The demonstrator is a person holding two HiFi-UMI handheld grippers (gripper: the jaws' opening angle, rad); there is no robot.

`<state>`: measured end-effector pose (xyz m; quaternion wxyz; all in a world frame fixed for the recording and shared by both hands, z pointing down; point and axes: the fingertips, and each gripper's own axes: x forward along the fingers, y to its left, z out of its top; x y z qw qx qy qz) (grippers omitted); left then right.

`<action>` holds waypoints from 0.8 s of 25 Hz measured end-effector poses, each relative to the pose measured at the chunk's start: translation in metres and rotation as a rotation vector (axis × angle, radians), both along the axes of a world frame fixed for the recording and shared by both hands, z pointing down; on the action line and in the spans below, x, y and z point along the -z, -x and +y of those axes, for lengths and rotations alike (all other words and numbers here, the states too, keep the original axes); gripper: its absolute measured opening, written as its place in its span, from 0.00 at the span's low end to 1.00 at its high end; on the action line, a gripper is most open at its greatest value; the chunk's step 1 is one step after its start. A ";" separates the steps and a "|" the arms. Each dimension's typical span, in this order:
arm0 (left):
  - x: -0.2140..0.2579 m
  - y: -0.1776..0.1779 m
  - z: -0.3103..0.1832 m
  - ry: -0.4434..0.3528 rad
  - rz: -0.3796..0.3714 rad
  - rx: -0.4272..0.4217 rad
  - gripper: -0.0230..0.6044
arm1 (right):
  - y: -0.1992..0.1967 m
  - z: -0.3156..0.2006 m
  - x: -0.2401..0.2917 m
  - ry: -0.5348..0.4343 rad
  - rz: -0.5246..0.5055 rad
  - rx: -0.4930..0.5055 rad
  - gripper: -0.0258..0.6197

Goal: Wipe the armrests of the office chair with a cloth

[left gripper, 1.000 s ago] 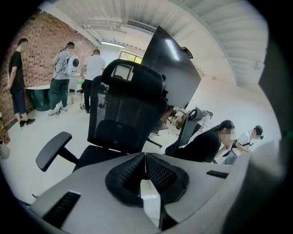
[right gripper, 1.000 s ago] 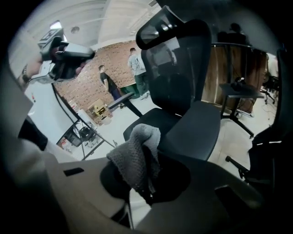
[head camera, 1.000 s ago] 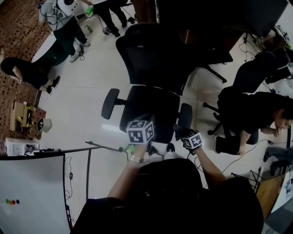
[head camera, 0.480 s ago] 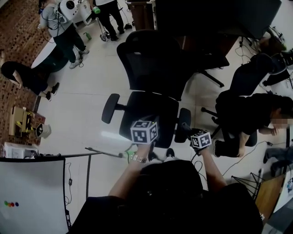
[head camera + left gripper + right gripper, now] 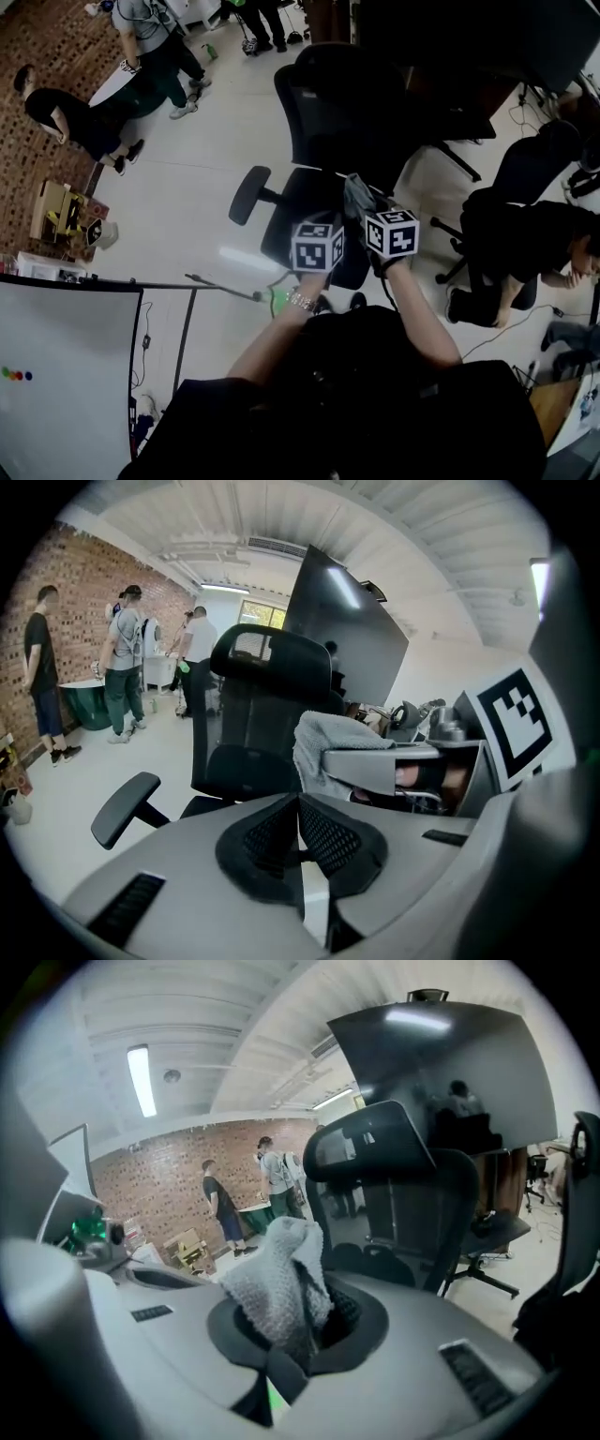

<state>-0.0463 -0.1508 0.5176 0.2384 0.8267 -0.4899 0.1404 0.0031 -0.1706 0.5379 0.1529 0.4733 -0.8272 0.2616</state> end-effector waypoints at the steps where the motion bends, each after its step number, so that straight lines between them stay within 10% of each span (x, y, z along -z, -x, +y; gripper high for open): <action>1: 0.003 0.003 -0.002 -0.012 -0.002 0.015 0.04 | 0.005 0.000 0.001 0.014 0.000 -0.004 0.11; 20: 0.012 0.020 0.005 -0.038 -0.005 0.074 0.04 | 0.044 0.037 -0.005 0.071 -0.061 0.082 0.11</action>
